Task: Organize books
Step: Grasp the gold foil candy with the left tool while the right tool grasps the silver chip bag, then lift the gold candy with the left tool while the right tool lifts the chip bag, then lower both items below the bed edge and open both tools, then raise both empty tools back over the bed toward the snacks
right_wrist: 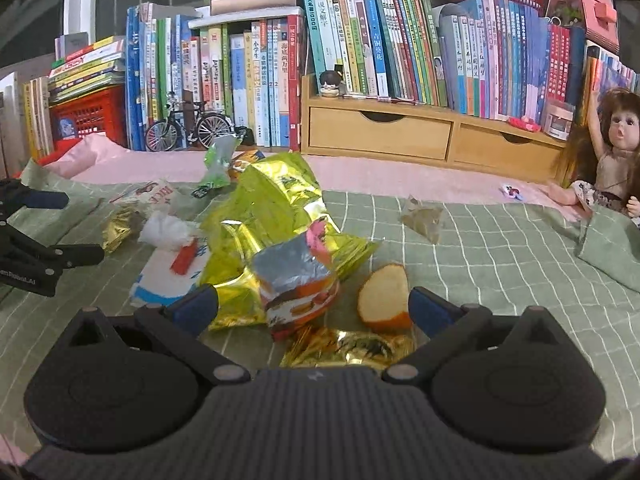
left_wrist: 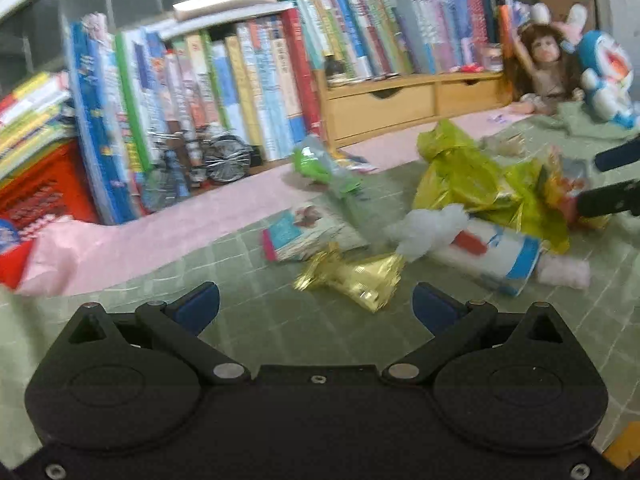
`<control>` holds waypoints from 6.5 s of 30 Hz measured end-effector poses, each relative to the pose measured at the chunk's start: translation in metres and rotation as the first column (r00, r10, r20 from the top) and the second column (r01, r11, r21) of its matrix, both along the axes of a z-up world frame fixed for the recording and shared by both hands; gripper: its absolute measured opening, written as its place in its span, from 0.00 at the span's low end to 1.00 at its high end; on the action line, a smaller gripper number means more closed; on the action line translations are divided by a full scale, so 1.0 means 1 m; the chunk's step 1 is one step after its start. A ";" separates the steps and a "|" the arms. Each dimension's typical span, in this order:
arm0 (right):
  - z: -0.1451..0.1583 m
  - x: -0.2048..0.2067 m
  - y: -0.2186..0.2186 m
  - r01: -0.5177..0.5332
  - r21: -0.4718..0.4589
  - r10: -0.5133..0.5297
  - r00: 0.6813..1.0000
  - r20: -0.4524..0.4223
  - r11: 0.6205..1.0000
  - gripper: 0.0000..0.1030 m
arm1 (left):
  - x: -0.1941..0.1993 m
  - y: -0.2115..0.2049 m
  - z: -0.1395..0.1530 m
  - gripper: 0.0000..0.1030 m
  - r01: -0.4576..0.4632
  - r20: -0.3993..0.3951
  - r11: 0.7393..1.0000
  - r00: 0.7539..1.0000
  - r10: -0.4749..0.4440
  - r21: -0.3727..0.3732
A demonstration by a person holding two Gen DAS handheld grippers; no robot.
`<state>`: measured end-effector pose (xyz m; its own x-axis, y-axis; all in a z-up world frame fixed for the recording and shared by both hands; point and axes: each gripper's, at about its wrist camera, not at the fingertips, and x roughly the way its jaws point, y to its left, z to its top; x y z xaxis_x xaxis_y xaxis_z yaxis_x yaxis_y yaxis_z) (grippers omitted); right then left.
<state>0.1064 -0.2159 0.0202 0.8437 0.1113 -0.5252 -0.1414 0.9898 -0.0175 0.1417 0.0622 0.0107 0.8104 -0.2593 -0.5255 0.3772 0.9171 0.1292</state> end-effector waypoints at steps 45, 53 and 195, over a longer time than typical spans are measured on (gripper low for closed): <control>-0.009 0.013 -0.001 -0.004 0.068 0.001 0.999 0.038 0.998 0.50 | 0.019 -0.017 -0.003 0.45 0.260 -0.079 0.965 0.962 -0.261 -0.019; 0.000 -0.003 -0.003 -0.008 0.063 0.005 0.999 0.050 0.998 0.50 | -0.007 -0.015 0.003 0.44 0.229 -0.023 0.973 0.973 -0.230 -0.030; -0.080 -0.260 0.044 -0.065 0.173 0.115 0.948 -0.298 0.983 1.00 | -0.332 -0.007 -0.082 1.00 -0.135 -0.469 0.954 0.883 -0.006 -0.268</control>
<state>-0.1533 -0.1717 -0.0595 0.6280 0.2826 -0.7251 -0.2036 0.9589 0.1975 -0.1900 0.0556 -0.0711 0.5151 -0.4100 -0.7528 0.2671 0.9112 -0.3135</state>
